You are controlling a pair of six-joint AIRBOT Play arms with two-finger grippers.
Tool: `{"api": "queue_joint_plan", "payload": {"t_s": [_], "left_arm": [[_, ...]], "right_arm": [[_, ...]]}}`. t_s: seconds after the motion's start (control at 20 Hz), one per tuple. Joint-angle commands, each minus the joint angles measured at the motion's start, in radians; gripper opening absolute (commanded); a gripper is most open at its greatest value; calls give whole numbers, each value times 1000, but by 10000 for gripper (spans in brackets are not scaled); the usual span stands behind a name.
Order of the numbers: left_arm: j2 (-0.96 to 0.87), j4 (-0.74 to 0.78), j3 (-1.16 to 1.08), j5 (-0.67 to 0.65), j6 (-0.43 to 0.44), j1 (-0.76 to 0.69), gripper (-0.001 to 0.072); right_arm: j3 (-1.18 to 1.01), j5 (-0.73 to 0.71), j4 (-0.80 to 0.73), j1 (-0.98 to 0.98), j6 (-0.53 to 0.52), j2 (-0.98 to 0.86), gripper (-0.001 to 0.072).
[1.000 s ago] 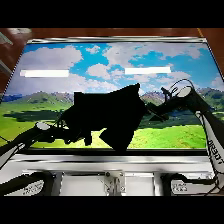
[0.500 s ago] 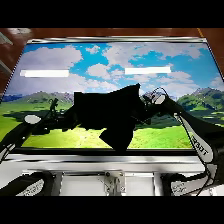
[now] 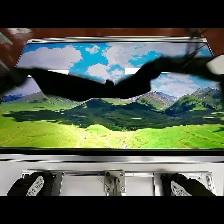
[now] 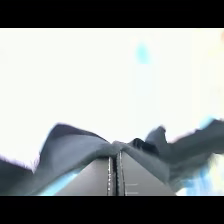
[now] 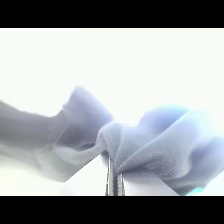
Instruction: Fold the shirts.
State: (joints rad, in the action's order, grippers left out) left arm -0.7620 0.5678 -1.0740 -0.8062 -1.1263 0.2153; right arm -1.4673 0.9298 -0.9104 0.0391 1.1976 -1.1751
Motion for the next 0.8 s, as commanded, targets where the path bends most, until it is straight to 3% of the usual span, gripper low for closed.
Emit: {"api": "queue_joint_plan", "payload": {"t_s": [0.0, 0.2, 0.3, 0.4, 0.5, 0.6, 0.75], "left_arm": [[158, 82, -339, 63, 24, 109, 42], [225, 110, -523, 41, -47, 144, 43], [252, 202, -529, -50, -101, 144, 42], [264, 367, -528, -222, -227, 144, 42], [264, 484, -509, -424, -301, 144, 42], [264, 514, -432, -575, -301, 144, 42], [263, 515, -230, -608, -301, 144, 42]], "right_arm": [[-230, -183, -158, -44, -24, 251, 67], [-319, -65, -226, -44, 81, 390, 68], [-319, 10, -271, -44, 92, 439, 68], [-319, 88, -386, -44, 159, 472, 68], [-319, 224, -476, -44, 217, 479, 68], [-319, 437, -505, -44, 229, 442, 68], [-274, 687, -506, -44, 252, 307, 68]]}}
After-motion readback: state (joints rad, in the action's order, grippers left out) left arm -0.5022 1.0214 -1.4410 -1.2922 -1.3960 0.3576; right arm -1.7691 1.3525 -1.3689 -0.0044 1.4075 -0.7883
